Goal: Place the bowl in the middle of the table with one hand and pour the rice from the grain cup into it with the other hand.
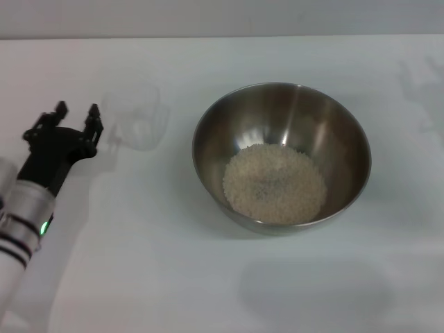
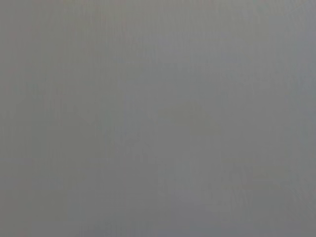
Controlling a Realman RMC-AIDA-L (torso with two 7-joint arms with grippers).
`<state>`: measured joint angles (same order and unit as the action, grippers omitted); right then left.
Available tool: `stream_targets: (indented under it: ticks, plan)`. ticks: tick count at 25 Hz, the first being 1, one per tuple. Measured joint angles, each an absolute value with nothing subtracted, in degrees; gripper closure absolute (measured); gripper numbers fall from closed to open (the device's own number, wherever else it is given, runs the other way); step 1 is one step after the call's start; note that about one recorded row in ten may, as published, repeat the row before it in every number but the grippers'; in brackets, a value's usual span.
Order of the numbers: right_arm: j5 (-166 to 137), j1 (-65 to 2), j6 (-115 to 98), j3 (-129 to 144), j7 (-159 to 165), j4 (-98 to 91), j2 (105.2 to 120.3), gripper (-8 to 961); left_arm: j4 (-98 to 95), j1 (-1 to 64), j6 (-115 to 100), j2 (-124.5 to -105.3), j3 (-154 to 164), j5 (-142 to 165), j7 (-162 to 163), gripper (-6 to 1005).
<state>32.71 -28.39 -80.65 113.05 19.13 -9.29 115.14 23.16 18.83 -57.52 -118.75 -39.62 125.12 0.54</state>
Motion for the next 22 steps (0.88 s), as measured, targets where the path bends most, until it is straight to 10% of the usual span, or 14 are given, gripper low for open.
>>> stream_targets:
  ticks: [22]
  plan:
    - [33.1, -26.5, -73.6, 112.8, 11.5, -8.6, 119.09, 353, 24.4, 19.2, -72.8, -119.18, -36.5, 124.7, 0.2, 363]
